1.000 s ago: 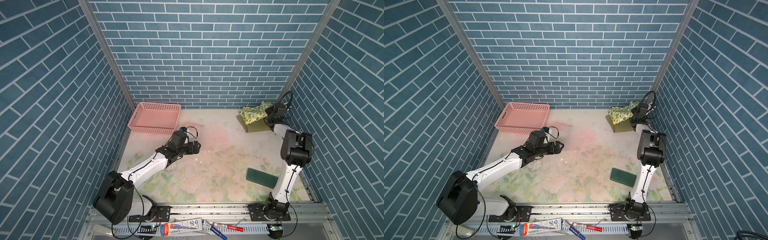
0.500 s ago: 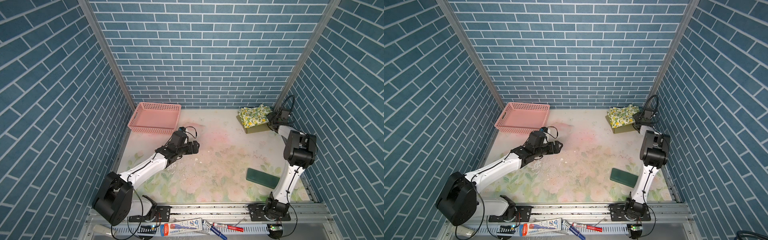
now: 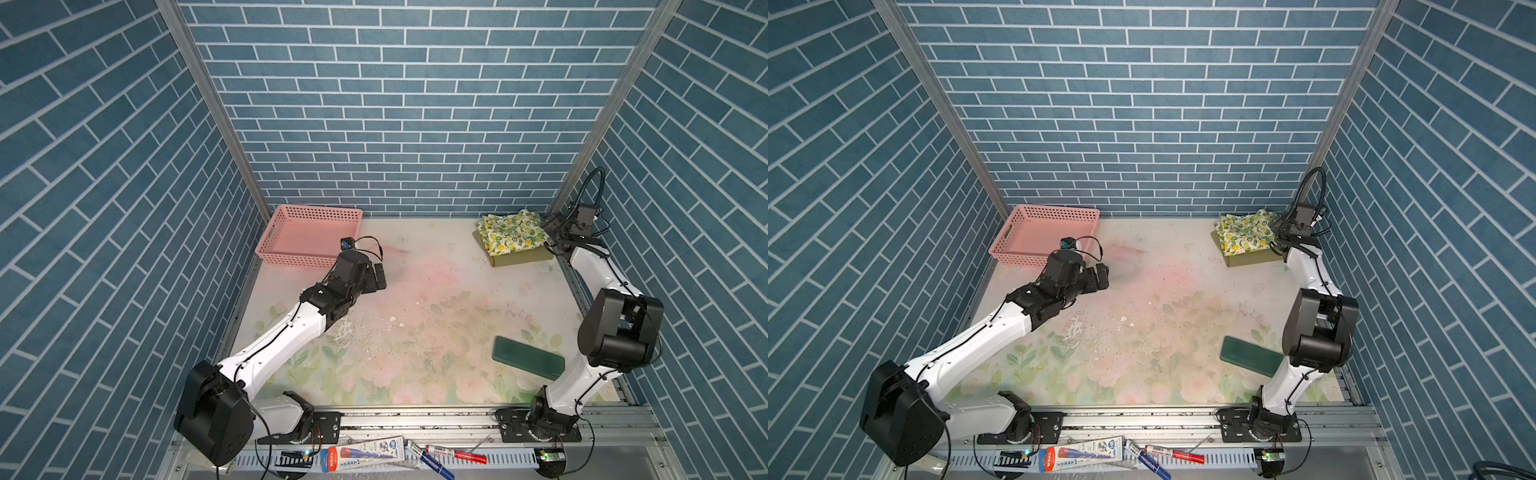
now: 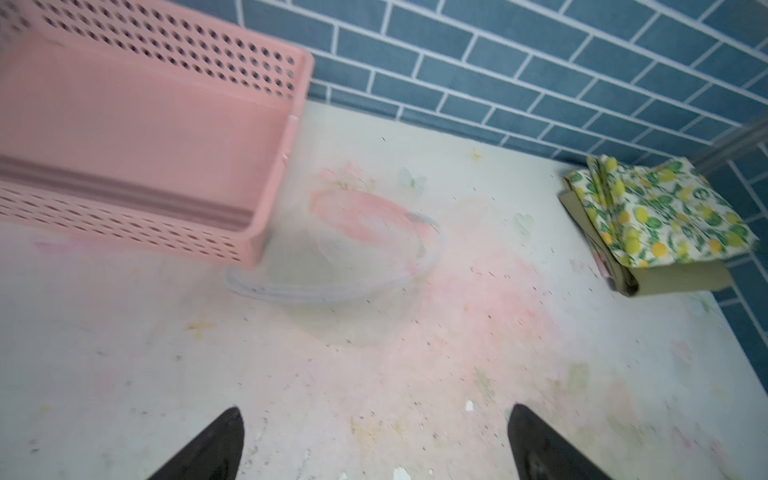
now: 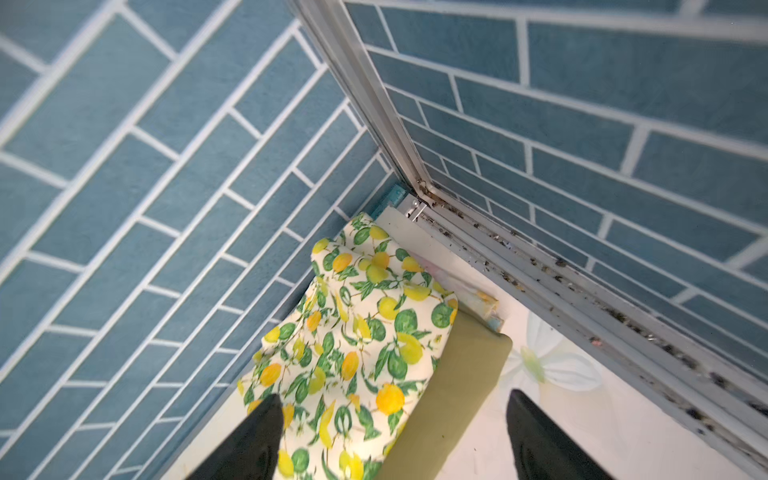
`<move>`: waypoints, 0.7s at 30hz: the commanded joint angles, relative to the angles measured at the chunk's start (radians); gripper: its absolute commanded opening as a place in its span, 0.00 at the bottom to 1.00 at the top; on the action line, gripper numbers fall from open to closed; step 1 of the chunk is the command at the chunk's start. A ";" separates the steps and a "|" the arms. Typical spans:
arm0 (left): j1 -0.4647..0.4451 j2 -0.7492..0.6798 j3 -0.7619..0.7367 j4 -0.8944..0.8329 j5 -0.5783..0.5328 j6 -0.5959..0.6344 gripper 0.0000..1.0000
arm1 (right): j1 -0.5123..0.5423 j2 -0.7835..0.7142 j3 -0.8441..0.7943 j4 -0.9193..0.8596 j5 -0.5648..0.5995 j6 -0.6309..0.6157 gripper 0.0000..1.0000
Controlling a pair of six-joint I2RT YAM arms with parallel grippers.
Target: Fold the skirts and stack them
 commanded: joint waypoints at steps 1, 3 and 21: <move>0.029 -0.088 -0.029 0.004 -0.210 0.059 1.00 | 0.036 -0.139 -0.122 0.008 0.072 -0.189 0.86; 0.059 -0.140 -0.065 0.037 -0.271 0.083 1.00 | 0.048 -0.219 -0.216 0.070 0.064 -0.256 0.87; 0.390 0.100 -0.399 0.550 -0.194 0.484 1.00 | 0.055 -0.394 -0.867 0.650 0.054 -0.465 0.94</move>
